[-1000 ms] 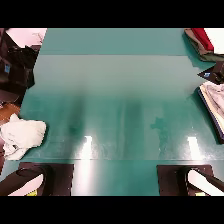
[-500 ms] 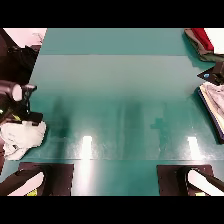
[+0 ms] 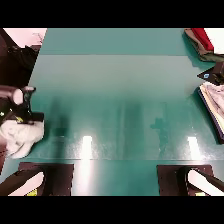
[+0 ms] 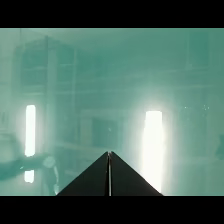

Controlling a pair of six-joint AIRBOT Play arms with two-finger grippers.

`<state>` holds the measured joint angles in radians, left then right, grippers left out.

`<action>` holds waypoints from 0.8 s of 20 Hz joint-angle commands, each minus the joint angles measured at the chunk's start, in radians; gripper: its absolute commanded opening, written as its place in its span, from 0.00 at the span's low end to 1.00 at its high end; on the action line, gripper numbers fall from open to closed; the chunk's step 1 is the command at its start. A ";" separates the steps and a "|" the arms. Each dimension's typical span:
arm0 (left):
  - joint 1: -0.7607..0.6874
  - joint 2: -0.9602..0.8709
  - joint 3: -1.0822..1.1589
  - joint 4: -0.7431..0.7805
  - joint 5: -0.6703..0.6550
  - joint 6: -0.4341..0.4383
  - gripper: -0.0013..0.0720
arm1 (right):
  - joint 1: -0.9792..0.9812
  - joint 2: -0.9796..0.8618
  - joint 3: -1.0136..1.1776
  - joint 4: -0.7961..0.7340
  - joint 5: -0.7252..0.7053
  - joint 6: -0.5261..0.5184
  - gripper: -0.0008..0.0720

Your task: Fold the shirts.

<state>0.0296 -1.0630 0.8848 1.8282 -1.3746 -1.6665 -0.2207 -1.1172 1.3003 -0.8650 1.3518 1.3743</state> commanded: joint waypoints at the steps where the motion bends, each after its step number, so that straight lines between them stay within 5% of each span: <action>1: -0.001 0.029 0.255 -0.193 0.000 0.110 0.05 | -0.001 0.001 0.002 0.012 -0.019 0.001 0.03; 4: -0.001 0.037 0.571 -0.679 -0.012 0.386 0.05 | -0.001 0.001 0.002 0.069 -0.045 0.001 0.03; 7: -0.053 0.035 0.760 -1.083 0.040 0.501 0.05 | -0.001 0.001 0.003 0.154 -0.106 0.001 0.03; 16: -0.464 -0.212 0.830 -0.856 0.021 0.523 0.05 | 0.000 0.003 0.004 0.245 -0.174 0.001 0.03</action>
<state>-0.3450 -1.1641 1.6993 0.9279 -1.3460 -1.1622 -0.2218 -1.1149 1.3029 -0.6376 1.1900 1.3746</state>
